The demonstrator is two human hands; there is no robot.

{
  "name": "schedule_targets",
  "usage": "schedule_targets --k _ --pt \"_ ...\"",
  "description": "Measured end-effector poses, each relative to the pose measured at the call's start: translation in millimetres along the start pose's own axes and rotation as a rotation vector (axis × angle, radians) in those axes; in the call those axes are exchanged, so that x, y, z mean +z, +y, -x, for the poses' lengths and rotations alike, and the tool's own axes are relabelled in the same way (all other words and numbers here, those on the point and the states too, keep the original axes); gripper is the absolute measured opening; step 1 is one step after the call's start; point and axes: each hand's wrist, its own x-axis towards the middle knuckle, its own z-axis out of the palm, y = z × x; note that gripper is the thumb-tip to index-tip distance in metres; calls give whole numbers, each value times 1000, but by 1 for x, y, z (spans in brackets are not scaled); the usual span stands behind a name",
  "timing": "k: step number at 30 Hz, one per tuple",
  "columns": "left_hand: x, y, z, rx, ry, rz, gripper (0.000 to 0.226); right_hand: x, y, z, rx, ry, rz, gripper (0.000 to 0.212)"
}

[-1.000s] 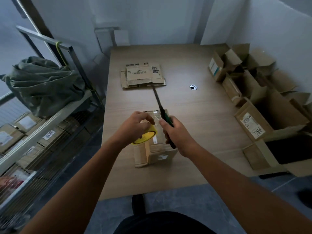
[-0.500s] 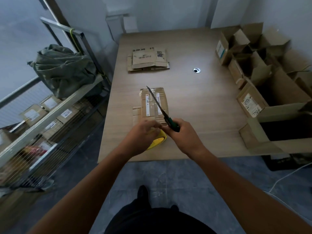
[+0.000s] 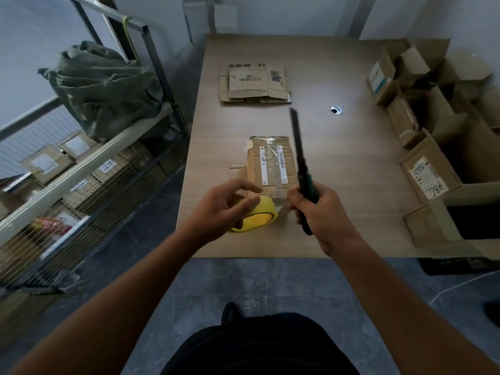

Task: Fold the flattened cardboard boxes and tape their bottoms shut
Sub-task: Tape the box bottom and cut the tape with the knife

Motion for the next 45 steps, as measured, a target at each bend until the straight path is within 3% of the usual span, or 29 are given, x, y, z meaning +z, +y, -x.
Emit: schedule_targets --k 6,10,16,23,27,33,37,40,43,45 --pt "-65 2 -33 -52 -83 -486 27 -18 -1 -24 66 234 -69 8" --pt "-64 -15 -72 -79 -153 -669 21 -28 18 -54 167 244 0 8" --pt "-39 -65 -114 -152 -167 -690 14 -32 69 -108 343 186 77 13" --pt "-22 -107 -129 -360 -138 -504 6 -31 105 -139 513 85 -105 18" --pt "-18 -115 -127 -383 -128 -468 11 -36 110 -143 528 26 -92 25" --pt "-14 -110 -120 -430 -64 -431 15 -43 96 -142 489 4 353 37" --pt "-12 -106 -119 -422 -72 -461 22 -30 70 -125 183 65 615 27" --pt "-13 -105 -118 -399 -77 -492 29 12 53 -104 -39 -48 776 31" --pt "-17 -108 -117 -384 -70 -455 28 54 57 -91 53 -242 895 43" --pt "-25 -110 -110 -375 -103 -397 29 67 64 -87 87 -246 977 52"
